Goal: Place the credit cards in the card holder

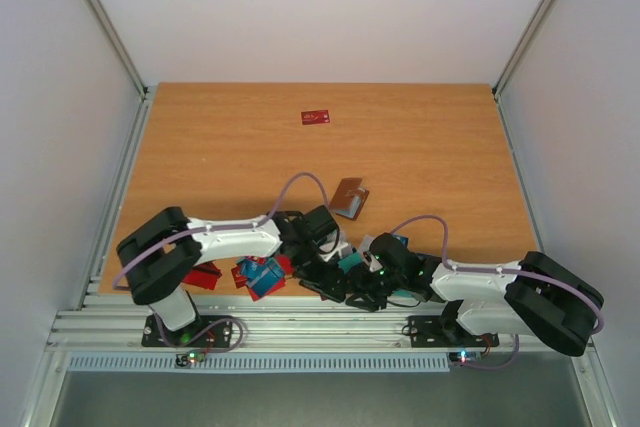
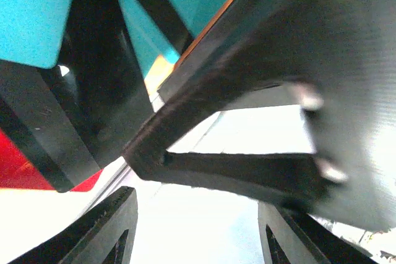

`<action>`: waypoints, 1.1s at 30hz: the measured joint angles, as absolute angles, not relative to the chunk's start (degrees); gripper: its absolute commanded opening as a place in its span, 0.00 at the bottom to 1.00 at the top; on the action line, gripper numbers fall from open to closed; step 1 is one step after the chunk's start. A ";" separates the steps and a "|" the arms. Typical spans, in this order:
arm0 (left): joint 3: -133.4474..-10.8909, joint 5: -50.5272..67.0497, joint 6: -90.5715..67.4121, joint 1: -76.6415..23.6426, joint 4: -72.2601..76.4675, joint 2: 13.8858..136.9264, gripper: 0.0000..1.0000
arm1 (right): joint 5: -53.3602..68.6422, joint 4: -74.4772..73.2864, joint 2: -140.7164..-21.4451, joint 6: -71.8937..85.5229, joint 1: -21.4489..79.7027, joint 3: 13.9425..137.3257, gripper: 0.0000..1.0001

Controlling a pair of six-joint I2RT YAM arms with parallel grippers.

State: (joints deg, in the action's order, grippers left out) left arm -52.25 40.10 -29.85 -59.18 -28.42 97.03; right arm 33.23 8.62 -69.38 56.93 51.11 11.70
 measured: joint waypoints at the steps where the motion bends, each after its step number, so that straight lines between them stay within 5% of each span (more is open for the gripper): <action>1: -52.27 40.07 -30.02 -58.54 -28.45 95.66 0.52 | 33.23 8.54 -69.30 56.90 51.11 11.70 0.51; 7: -52.51 37.91 -29.67 -53.67 -29.28 89.06 0.49 | 32.95 6.59 -68.38 56.16 51.11 11.70 0.50; 33: -52.27 37.36 -27.42 -52.56 -25.96 100.66 0.45 | 34.76 11.38 -71.79 53.67 51.13 11.73 0.45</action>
State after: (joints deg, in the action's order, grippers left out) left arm -52.27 37.36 -27.42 -52.56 -25.96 100.66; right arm 34.76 11.38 -71.79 53.67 51.13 11.73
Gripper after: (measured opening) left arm 0.446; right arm 0.463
